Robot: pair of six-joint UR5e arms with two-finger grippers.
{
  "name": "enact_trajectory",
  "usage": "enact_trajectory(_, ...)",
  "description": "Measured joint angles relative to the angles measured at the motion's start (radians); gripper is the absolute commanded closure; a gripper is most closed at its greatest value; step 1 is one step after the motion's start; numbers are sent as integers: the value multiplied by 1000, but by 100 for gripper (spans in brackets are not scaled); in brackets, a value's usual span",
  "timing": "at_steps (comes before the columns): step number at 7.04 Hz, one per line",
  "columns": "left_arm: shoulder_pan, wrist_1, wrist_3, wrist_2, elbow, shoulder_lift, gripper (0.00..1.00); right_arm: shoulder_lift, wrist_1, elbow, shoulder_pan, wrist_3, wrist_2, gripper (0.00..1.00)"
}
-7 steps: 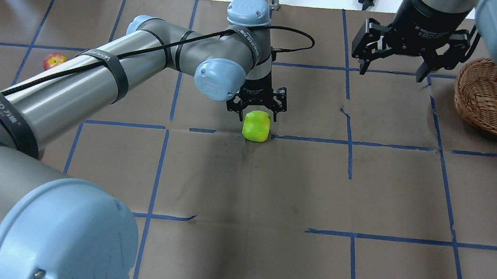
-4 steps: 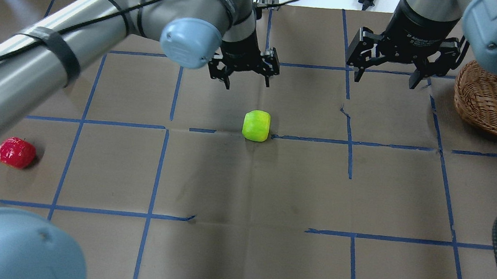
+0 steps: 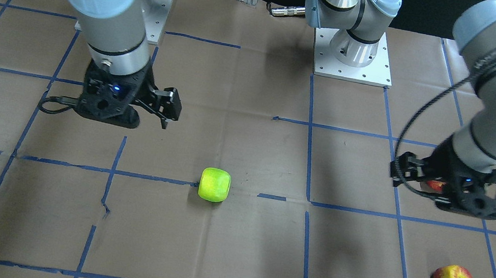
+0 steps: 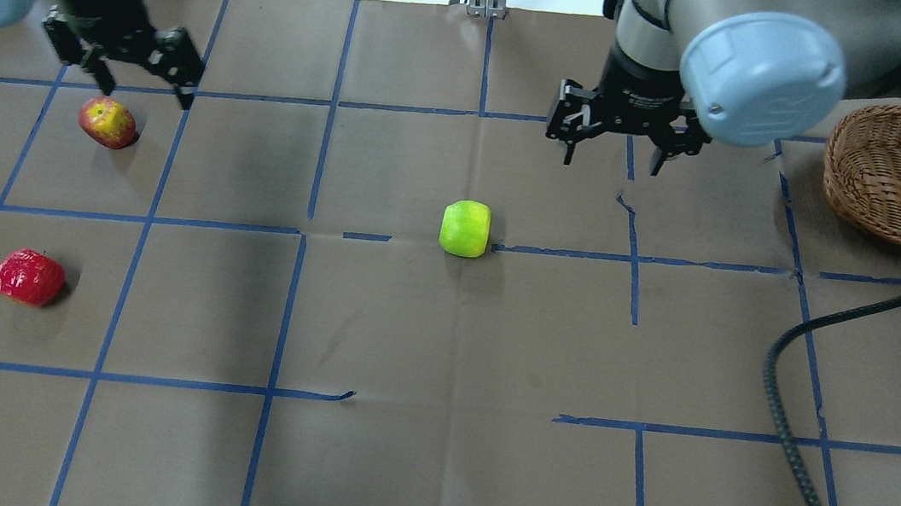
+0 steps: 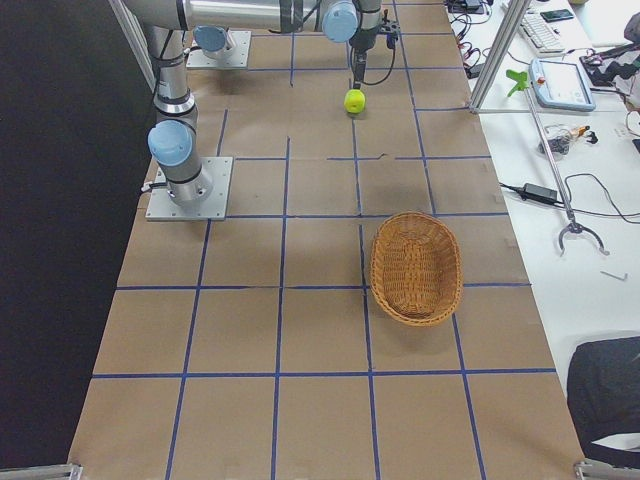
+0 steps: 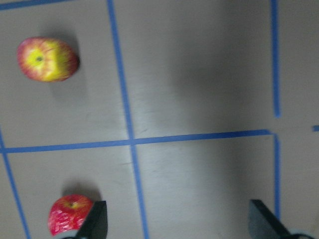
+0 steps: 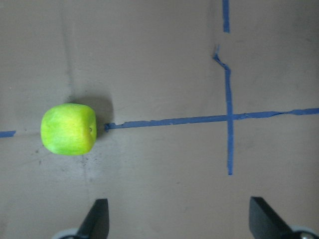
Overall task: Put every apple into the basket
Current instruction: 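Move the right gripper to the green apple while the left withdraws, then grasp the green apple with the right gripper while the left grasps the red apple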
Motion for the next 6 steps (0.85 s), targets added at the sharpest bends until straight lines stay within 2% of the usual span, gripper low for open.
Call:
enact_trajectory(2, 226, 55, 270, 18, -93, 6, 3, 94, -96, -13, 83, 112, 60, 0)
enact_trajectory(3, 308, 164, 377, 18, -162, -7, 3, 137, -157, -12, 112, 125, 70, 0)
enact_trajectory(5, 387, 388, 469, 5, -303, -37, 3, 213, -237, -4, 149, 121, 41, 0)
enact_trajectory(6, 398, 432, 479, -12, -348, -40, 3, 244, -275, 8, 154, 115, 30, 0)
